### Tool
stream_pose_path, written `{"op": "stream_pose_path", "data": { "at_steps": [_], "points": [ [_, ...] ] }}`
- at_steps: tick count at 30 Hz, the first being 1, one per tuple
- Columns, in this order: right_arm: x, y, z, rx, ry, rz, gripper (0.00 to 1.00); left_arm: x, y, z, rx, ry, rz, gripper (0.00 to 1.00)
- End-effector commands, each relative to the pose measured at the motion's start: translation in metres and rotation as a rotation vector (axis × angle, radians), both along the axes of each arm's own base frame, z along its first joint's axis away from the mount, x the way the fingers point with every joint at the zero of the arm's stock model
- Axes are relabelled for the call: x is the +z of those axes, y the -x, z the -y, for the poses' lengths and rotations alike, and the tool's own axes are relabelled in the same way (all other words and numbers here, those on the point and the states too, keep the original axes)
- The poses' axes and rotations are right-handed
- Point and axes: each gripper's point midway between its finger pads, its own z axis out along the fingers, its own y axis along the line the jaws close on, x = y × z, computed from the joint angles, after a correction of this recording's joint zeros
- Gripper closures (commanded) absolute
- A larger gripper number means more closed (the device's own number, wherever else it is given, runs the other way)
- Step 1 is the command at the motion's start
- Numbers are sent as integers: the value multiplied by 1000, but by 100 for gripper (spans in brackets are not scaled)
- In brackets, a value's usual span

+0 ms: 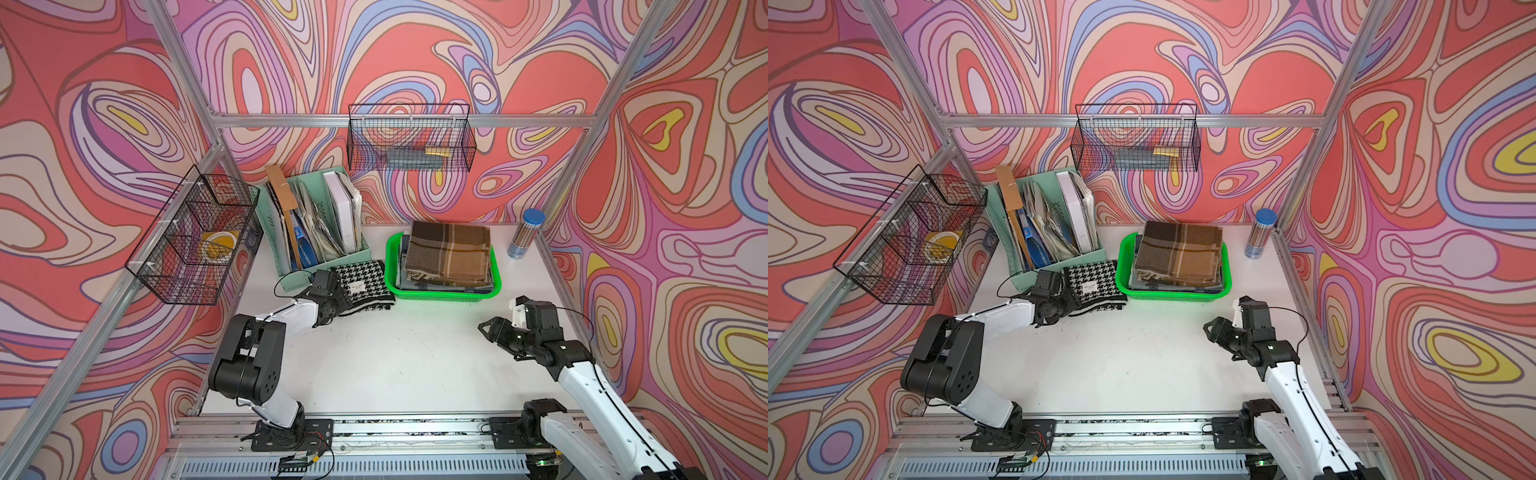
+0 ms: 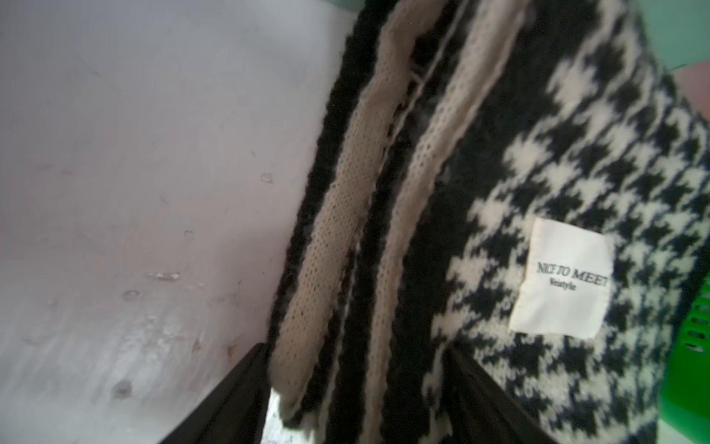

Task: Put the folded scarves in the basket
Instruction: Move the scarf to the center of the board.

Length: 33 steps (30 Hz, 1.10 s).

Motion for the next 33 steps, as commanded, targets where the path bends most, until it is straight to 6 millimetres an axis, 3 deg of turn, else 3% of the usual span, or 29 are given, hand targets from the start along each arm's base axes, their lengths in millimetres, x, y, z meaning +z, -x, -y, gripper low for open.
{"op": "stream_pose_path", "data": {
  "at_steps": [1,6,11,19,23,24,26,28,33],
  "points": [
    [4,-3,-1,19,7,32,41,1,-4,3,-9,29,18,45],
    [6,-3,-3,21,-6,35,42,-1,10,-2,0,17,7,100],
    [12,-3,-10,44,-44,48,42,4,46,-7,6,36,-12,100],
    [20,-6,-29,88,-156,50,42,17,132,-16,21,101,-8,100],
    [25,-12,-44,134,-165,55,42,34,153,-21,41,126,47,100],
    [26,-13,-52,157,-165,56,42,40,156,-21,36,130,67,91],
    [29,-17,-71,202,-144,64,42,49,160,-24,38,128,95,44],
    [30,-21,-99,265,-108,69,42,56,164,-28,46,109,107,16],
    [25,-33,-170,413,-62,70,42,65,167,-39,54,36,95,1]
  ]
}}
